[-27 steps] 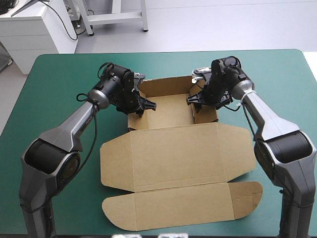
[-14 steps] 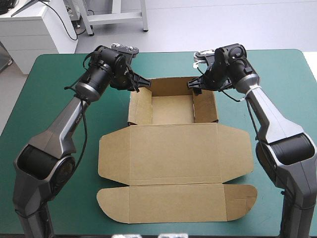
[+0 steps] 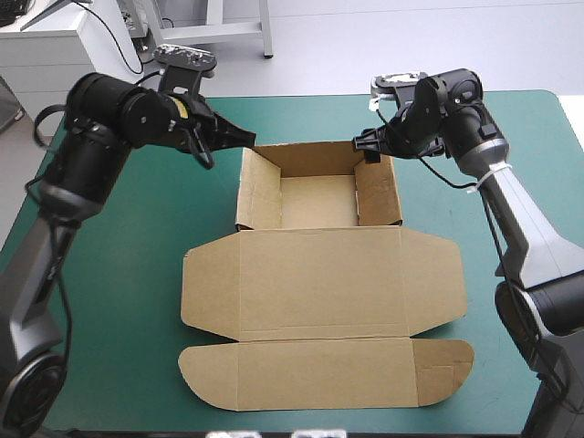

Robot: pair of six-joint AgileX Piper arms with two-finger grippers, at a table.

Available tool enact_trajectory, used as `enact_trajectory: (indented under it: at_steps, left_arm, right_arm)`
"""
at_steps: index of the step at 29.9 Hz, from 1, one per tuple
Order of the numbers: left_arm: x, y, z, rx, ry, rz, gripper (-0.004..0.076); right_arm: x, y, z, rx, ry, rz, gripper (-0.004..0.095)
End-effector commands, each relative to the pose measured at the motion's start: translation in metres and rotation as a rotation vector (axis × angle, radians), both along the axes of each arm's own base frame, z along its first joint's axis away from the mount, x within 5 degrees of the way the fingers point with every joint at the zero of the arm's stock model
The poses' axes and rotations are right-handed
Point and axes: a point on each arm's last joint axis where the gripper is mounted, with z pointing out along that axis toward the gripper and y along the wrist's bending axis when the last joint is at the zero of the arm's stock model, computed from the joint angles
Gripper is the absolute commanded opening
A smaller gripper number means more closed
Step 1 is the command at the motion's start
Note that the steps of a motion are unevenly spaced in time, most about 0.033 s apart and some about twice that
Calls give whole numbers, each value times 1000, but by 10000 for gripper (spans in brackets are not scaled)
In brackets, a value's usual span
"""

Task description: Fold the box

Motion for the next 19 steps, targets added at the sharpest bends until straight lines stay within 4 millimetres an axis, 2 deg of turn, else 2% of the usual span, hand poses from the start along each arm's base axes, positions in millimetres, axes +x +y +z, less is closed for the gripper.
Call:
enact_trajectory:
  at_steps: [1,6,10,19]
  left_arm:
    - [-49,20,19,26,-41,-22,-8]
    - [-98,46,2,48,-28,-44,-8]
    - [-129,63,-31,79,-2,-69,-8]
    - [-193,93,-108,-8,-51,-95,-8]
  right_arm:
    - [-7,-7,3,-19,-24,-10,771]
    - [0,-5,-22,-16,-34,-18,771]
    - [7,-2,-35,-21,-12,-22,771]
    - [23,4,-71,-36,66,-21,747]
